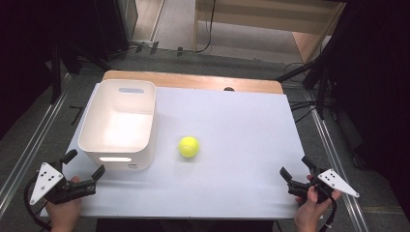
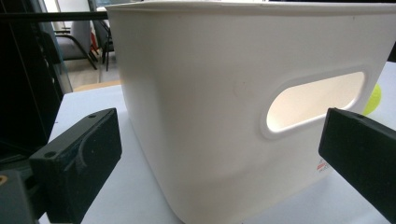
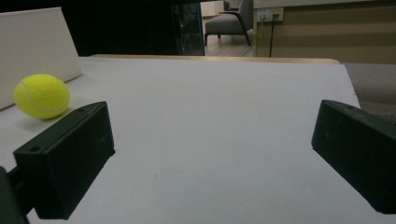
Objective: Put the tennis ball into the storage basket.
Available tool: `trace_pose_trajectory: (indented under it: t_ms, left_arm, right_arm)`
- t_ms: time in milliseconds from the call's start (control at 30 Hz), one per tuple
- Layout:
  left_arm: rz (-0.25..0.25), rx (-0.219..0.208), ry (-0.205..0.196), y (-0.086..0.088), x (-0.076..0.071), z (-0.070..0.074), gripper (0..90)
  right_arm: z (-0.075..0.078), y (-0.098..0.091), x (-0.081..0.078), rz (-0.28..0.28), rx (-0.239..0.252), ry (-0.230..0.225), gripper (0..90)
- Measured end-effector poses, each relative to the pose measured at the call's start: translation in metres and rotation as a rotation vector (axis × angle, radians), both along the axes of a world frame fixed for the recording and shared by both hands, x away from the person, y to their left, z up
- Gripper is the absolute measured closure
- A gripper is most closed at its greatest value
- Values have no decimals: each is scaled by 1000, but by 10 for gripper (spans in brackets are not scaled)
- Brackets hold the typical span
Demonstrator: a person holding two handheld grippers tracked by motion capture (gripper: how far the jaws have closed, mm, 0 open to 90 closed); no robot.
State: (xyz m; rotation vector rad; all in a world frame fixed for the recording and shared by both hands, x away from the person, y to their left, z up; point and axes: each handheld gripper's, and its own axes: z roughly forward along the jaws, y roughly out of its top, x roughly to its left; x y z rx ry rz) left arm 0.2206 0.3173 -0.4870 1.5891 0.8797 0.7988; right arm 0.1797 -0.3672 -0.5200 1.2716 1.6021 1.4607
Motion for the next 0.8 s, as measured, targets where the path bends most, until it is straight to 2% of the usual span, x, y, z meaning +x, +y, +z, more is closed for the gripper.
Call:
trace_pose_trajectory:
  t_ms: [167, 200, 233, 333, 367, 400, 433, 467, 500, 633, 800]
  left_arm:
    - [0, 1, 0, 0, 0, 0, 0]
    - [0, 2, 0, 0, 0, 0, 0]
    - [0, 2, 0, 0, 0, 0, 0]
    - [0, 1, 0, -1, 0, 0, 0]
    - [-1, 2, 0, -1, 0, 0, 0]
    - [-1, 2, 0, -1, 0, 0, 0]
    - [0, 1, 1, -1, 0, 0, 0]
    - [-1, 1, 2, -1, 0, 0, 0]
    - [-3, 3, 1, -1, -1, 0, 0]
    - [-2, 4, 3, -1, -1, 0, 0]
    - [-3, 7, 1, -1, 0, 0, 0]
  right_arm:
    - [0, 0, 1, 0, 9, 9, 0]
    - [-1, -1, 2, 5, -2, -3, 0]
    - [0, 0, 2, 4, 5, 7, 0]
    - [0, 0, 4, 9, -14, 0, 0]
    - [0, 1, 3, 15, -5, 18, 0]
    - [0, 1, 3, 15, -5, 18, 0]
    - [0, 1, 4, 27, -21, 4, 0]
    - [1, 3, 4, 45, -29, 28, 0]
    - [2, 5, 4, 48, -41, 34, 0]
    - [5, 7, 8, 69, -76, 38, 0]
    - [9, 12, 9, 98, -77, 64, 0]
